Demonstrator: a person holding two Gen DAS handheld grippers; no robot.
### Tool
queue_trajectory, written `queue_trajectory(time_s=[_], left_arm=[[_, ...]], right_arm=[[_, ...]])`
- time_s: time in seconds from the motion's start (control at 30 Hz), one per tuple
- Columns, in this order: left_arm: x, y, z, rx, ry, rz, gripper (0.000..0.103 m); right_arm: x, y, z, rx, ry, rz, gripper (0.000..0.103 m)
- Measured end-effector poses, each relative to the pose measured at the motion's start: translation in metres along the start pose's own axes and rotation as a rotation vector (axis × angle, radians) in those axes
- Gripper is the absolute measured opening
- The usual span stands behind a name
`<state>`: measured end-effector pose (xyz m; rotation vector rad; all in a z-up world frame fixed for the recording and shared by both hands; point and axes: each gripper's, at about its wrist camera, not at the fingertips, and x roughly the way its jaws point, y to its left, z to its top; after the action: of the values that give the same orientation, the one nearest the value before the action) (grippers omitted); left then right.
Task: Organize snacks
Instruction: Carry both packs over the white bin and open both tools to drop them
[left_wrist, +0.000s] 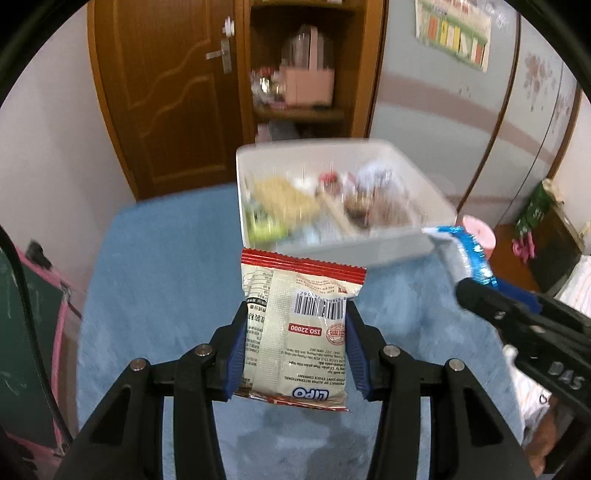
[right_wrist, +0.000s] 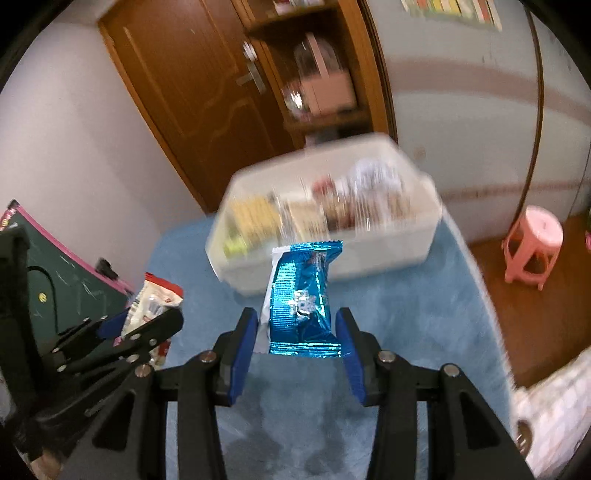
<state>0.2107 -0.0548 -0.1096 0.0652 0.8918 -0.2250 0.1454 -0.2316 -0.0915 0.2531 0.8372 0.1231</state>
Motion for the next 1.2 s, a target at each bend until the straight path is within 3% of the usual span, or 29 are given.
queue_trajectory(time_s=[0.27, 0.4, 0.53, 0.67, 0.8, 0.87, 0.93, 1.2], left_arm=[[-0.056, -0.003, 0.089, 0.036, -0.161, 0.056, 0.046], [-0.066, -0.011, 0.133, 0.061, -0.225, 0.101, 0.046], [-0.054, -0.022, 0.164, 0.072, -0.241, 0.125, 0.046], [-0.023, -0.028, 0.187, 0.056, -0.225, 0.136, 0.046], [0.027, -0.029, 0.193, 0.039, -0.144, 0.133, 0.046], [0.054, -0.028, 0.194, 0.029, -0.098, 0.128, 0.046], [0.077, -0.028, 0.194, 0.021, -0.063, 0.123, 0.046], [0.141, -0.035, 0.184, 0.023, 0.033, 0.153, 0.046]], right_arm=[[-0.076, 0.029, 0.100, -0.110, -0.191, -0.047, 0.045], [-0.092, 0.040, 0.142, -0.151, -0.260, -0.091, 0.045], [-0.086, 0.037, 0.176, -0.146, -0.270, -0.122, 0.045], [-0.052, 0.026, 0.194, -0.129, -0.228, -0.151, 0.045], [-0.011, 0.009, 0.190, -0.093, -0.153, -0.143, 0.045], [0.011, -0.002, 0.186, -0.065, -0.114, -0.134, 0.043], [0.028, -0.010, 0.182, -0.054, -0.086, -0.132, 0.033], [0.089, -0.031, 0.168, -0.012, 0.021, -0.130, 0.032]])
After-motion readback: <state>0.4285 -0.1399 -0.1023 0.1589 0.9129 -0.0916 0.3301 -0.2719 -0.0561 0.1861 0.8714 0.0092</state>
